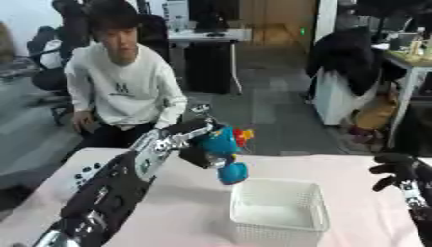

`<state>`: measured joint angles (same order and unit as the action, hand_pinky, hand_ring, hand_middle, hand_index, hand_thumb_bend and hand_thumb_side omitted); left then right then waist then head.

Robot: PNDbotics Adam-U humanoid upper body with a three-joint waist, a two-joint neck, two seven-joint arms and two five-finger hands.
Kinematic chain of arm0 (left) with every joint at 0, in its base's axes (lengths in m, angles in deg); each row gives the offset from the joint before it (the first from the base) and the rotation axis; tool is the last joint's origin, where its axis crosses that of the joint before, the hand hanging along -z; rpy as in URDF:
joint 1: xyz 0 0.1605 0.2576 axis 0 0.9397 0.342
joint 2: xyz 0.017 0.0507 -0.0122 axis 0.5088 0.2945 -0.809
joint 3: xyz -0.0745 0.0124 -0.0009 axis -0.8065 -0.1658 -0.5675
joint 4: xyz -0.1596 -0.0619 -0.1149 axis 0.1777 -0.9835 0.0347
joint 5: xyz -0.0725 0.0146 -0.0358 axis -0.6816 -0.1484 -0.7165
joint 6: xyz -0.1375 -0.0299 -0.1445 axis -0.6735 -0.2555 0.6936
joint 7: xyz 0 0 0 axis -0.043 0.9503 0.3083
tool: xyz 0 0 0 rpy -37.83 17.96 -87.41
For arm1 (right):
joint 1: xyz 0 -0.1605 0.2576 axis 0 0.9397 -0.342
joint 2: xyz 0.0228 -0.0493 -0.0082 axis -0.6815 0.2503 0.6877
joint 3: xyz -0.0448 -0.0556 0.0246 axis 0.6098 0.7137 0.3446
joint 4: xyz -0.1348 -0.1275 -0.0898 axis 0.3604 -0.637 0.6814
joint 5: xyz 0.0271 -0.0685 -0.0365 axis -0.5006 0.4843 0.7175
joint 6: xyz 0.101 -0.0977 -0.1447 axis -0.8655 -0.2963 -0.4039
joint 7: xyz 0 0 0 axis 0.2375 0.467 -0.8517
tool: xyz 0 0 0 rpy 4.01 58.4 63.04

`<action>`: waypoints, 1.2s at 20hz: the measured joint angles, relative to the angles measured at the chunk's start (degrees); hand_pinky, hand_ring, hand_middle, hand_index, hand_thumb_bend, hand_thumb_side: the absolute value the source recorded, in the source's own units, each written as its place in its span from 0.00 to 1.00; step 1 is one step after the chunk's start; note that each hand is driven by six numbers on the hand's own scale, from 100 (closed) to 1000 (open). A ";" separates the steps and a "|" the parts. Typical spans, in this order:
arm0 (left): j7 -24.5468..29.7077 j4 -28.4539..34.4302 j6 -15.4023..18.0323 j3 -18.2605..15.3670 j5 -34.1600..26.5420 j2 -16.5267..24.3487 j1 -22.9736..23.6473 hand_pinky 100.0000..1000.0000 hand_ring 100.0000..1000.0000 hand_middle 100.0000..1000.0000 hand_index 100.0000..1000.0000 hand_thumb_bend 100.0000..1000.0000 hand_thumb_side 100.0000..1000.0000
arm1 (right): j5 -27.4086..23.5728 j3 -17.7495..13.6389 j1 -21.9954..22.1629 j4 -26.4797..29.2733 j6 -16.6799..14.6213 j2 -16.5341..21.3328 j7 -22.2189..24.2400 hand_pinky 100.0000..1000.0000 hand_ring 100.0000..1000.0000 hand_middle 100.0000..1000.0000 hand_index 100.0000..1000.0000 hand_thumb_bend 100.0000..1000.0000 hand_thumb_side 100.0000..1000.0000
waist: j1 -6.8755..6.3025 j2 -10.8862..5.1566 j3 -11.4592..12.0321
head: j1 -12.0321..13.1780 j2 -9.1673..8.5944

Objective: Pick up objects on the table and place them in the box.

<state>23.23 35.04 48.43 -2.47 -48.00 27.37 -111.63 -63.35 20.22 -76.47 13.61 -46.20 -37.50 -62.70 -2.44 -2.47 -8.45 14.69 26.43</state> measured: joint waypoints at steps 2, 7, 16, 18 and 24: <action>-0.79 -0.37 0.34 -0.04 0.56 -0.27 -0.41 0.00 0.00 0.00 0.27 0.00 0.54 | 0.00 0.03 -0.09 0.01 -0.03 -0.24 0.03 0.40 0.59 0.63 0.70 0.00 0.73 | -0.04 0.25 -0.67 | 0.18 -0.37; -2.91 -1.39 1.12 -0.37 1.57 -1.25 -2.28 0.00 0.00 0.00 0.27 0.00 0.54 | 0.00 0.09 -1.09 0.05 -0.24 -0.28 0.23 0.40 0.59 0.63 0.70 0.00 0.73 | -0.84 1.42 -3.14 | 1.80 -1.42; -3.75 -2.24 1.88 -0.36 1.60 -2.45 -3.41 0.00 0.00 0.00 0.27 0.00 0.54 | 0.04 0.35 -2.50 0.13 -0.33 -0.72 0.19 0.40 0.59 0.63 0.70 0.00 0.73 | -2.03 2.44 -4.86 | 2.51 -2.47; -3.72 -2.41 1.90 -0.34 1.62 -2.78 -3.49 0.00 0.00 0.00 0.27 0.00 0.54 | 0.07 0.36 -2.50 0.13 -0.40 -0.73 0.12 0.40 0.59 0.63 0.70 0.00 0.73 | -2.28 2.44 -4.91 | 2.51 -2.50; -2.21 -3.13 2.21 -0.19 2.07 -2.82 -3.69 0.00 0.00 0.00 0.28 0.00 0.54 | 0.08 0.36 -2.50 0.13 -0.52 -0.74 0.02 0.40 0.59 0.63 0.70 0.00 0.73 | -2.38 2.44 -4.92 | 2.51 -2.74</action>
<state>21.03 31.90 50.64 -2.66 -45.93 24.55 -115.32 -63.28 20.59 -78.97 13.74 -46.72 -38.24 -62.68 -4.82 -0.03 -13.37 17.20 23.69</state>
